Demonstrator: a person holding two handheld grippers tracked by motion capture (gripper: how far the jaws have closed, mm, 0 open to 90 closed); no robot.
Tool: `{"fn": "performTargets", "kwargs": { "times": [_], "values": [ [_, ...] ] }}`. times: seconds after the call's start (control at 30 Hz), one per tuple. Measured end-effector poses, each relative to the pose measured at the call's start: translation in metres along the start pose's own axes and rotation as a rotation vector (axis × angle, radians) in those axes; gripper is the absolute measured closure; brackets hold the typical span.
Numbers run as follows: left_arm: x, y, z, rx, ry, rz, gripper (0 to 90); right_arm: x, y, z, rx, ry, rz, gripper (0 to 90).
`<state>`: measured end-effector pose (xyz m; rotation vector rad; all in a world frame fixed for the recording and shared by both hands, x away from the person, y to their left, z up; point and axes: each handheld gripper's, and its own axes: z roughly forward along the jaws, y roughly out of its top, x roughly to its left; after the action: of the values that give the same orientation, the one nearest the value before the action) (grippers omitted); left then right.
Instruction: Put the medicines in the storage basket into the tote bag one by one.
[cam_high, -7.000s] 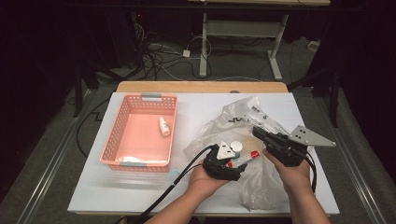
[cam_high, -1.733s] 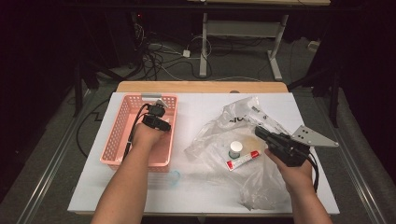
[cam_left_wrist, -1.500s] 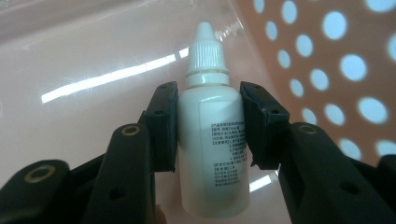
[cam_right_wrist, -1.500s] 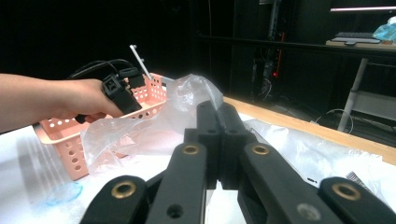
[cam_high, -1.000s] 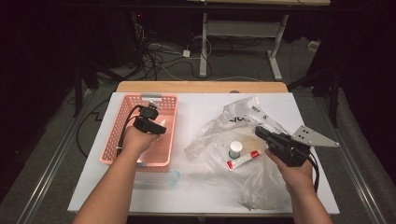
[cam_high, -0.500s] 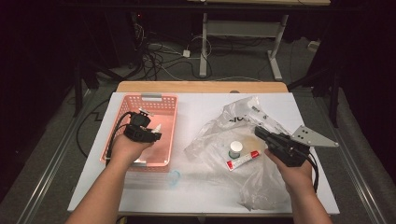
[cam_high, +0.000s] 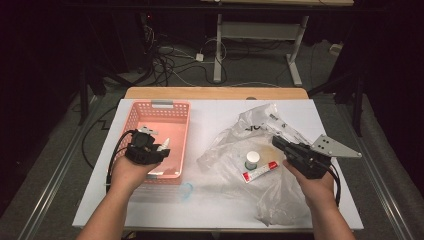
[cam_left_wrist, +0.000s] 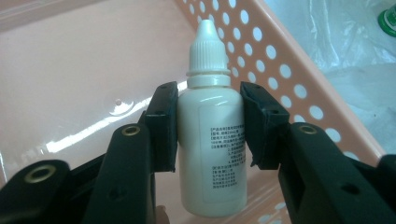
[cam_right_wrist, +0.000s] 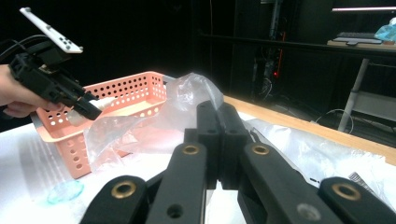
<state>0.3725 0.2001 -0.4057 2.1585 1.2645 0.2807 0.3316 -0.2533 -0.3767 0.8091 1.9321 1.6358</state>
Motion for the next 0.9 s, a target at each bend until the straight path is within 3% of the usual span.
{"fn": "performTargets", "kwargs": {
  "times": [0.37,0.53,0.73,0.9],
  "values": [
    [-0.003,-0.018,-0.004,-0.097,0.004,0.017,58.2,0.000,-0.002,0.002,0.009,-0.002,-0.004,90.0],
    [-0.003,-0.026,-0.009,-0.183,0.007,0.012,58.2,0.001,-0.004,0.004,0.019,0.002,-0.002,90.0],
    [0.001,-0.028,-0.013,-0.221,-0.012,0.005,58.2,0.003,-0.005,0.005,0.022,0.004,-0.005,90.0],
    [-0.007,-0.030,-0.020,-0.275,-0.024,0.020,58.3,0.003,-0.005,0.005,0.025,0.003,-0.007,90.0]
  ]
}}
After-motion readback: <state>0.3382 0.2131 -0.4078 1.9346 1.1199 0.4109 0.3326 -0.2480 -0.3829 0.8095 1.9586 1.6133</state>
